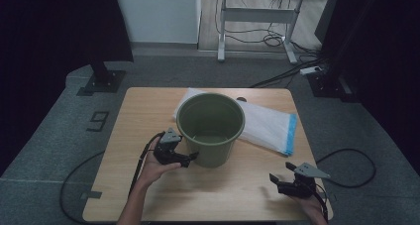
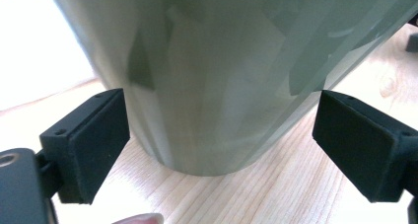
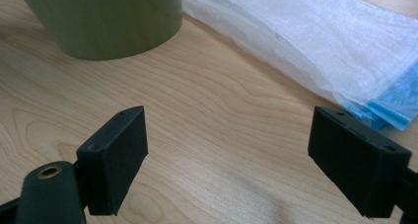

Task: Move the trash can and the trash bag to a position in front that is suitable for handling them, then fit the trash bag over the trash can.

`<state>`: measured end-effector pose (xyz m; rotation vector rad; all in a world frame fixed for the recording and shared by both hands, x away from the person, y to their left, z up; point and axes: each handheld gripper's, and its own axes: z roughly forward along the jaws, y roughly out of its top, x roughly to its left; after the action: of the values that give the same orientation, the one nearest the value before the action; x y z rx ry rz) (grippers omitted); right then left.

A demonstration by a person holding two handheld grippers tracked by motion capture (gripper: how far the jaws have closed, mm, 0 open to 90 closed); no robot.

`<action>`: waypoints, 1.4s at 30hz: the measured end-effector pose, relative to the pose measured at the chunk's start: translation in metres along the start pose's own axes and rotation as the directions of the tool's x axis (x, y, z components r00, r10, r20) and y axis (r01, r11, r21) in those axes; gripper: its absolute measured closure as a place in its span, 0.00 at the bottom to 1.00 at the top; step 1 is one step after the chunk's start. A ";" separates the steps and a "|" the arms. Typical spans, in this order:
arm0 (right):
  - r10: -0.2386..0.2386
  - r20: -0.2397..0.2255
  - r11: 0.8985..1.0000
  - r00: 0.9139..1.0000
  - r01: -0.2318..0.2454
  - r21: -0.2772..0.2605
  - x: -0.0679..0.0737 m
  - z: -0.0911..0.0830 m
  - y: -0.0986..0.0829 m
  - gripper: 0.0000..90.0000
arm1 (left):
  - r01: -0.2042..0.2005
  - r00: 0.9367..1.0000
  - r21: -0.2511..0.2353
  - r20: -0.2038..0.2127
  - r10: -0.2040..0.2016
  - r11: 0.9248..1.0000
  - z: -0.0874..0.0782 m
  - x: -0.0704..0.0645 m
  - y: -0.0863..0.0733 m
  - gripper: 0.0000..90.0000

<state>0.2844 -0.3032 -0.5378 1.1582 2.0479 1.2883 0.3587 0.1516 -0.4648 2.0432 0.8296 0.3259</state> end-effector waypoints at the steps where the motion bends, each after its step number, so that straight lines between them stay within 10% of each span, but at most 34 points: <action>1: 0.001 0.001 1.000 1.000 -0.001 0.000 0.000 0.000 0.000 0.16 | 0.008 1.000 -0.011 -0.008 -0.008 1.000 -0.004 -0.001 -0.002 0.10; 23: 0.005 -0.021 0.999 1.000 -0.004 0.045 0.003 0.006 -0.004 0.17 | 0.068 0.991 0.022 -0.113 -0.065 0.997 -0.059 -0.002 -0.077 0.11; 42: -0.027 0.041 0.997 0.999 0.024 0.069 -0.002 0.026 0.021 0.19 | 0.114 0.981 0.046 -0.166 -0.104 0.992 -0.067 0.006 -0.095 0.10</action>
<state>0.3138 -0.2874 -0.5310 1.1757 2.0845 1.1806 0.2876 0.2349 -0.5042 2.0327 1.0578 0.4176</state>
